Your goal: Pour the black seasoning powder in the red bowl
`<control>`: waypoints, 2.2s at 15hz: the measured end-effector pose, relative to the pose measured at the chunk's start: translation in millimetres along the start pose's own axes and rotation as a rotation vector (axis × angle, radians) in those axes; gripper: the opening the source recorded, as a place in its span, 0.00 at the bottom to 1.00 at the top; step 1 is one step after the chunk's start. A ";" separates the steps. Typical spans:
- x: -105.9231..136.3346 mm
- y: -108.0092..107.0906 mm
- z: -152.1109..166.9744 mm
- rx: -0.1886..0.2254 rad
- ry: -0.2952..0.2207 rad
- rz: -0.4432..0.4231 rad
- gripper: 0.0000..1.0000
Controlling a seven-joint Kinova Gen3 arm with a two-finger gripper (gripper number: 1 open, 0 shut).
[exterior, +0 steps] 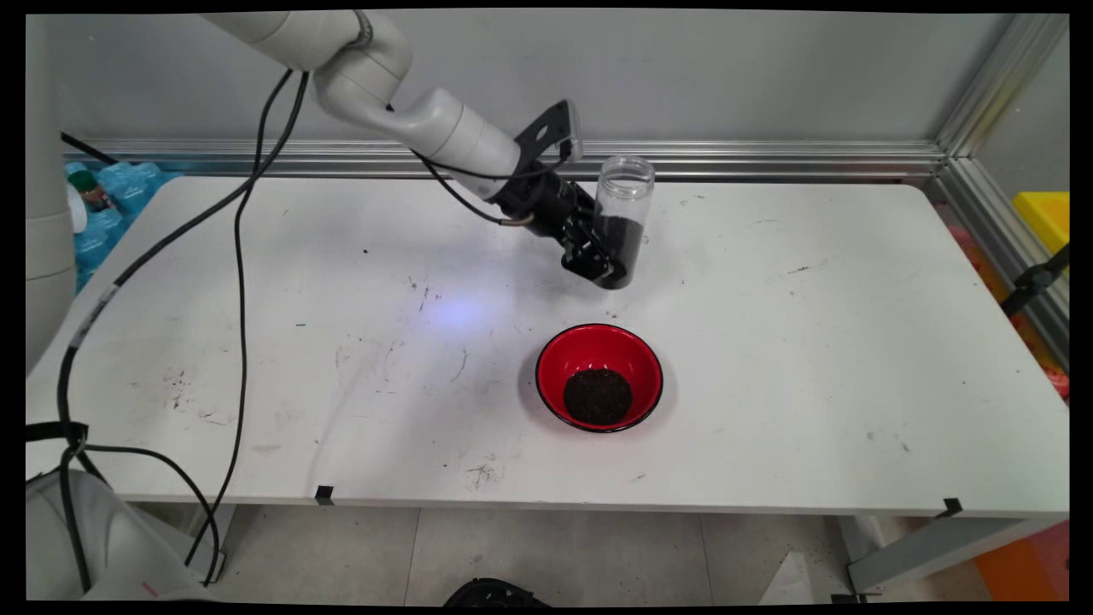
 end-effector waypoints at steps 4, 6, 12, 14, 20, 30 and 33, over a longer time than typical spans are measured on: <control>13.8 -0.9 -15.8 0.018 -0.011 0.034 0.00; 18.9 -0.5 -22.2 0.022 -0.017 0.055 0.00; 32.4 8.9 -43.9 0.024 -0.042 0.164 0.00; 34.5 12.8 -48.2 0.021 -0.047 0.204 0.00; 35.8 23.7 -58.1 0.021 -0.067 0.376 0.00; 26.1 35.1 -56.8 0.053 -0.108 0.705 0.00; 24.7 37.3 -56.7 0.060 -0.109 0.772 0.00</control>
